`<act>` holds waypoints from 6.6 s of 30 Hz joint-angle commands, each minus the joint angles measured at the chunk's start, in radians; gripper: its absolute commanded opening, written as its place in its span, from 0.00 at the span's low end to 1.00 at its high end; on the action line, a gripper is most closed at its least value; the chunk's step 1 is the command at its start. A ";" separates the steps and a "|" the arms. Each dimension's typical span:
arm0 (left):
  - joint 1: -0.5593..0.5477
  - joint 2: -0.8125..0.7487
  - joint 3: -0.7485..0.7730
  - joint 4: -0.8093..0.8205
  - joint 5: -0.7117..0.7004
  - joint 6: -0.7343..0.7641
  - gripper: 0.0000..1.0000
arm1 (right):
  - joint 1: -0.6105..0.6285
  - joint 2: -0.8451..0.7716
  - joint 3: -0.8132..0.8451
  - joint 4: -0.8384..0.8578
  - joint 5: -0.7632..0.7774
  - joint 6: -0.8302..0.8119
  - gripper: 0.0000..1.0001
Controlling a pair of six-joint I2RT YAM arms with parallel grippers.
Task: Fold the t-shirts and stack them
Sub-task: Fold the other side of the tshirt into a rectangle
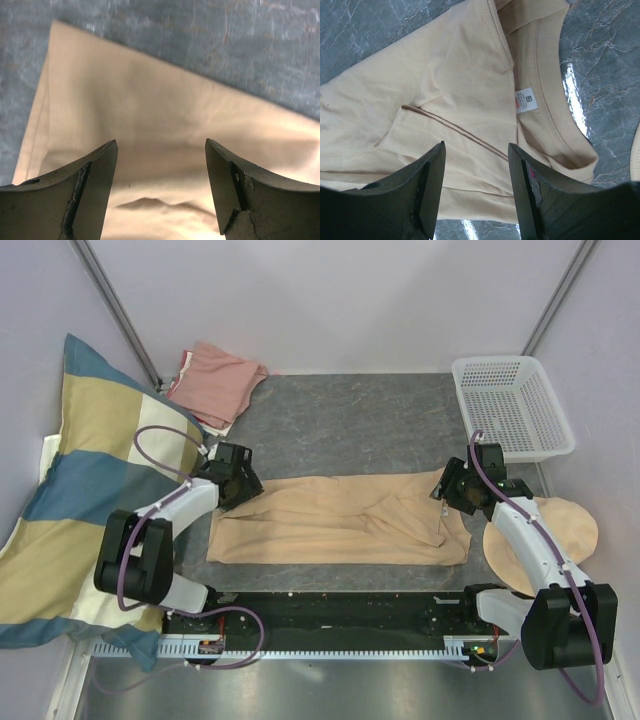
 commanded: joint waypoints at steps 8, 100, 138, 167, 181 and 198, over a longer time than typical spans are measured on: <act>-0.044 -0.264 -0.111 -0.117 -0.083 -0.093 0.79 | 0.002 0.021 -0.012 0.040 -0.015 -0.014 0.61; 0.177 0.092 0.171 -0.108 -0.204 0.035 0.42 | 0.004 0.038 -0.017 0.037 -0.018 -0.031 0.62; 0.177 0.116 0.222 -0.119 -0.198 0.051 0.02 | 0.002 0.039 -0.021 0.036 -0.013 -0.033 0.62; 0.205 0.245 0.395 -0.146 -0.221 0.110 0.02 | 0.002 0.066 -0.012 0.050 -0.007 -0.034 0.62; 0.217 0.248 0.374 -0.146 -0.206 0.091 0.02 | 0.004 0.101 0.046 0.082 0.040 -0.028 0.63; 0.217 0.243 0.360 -0.139 -0.177 0.088 0.02 | -0.007 0.401 0.301 0.146 0.146 0.006 0.64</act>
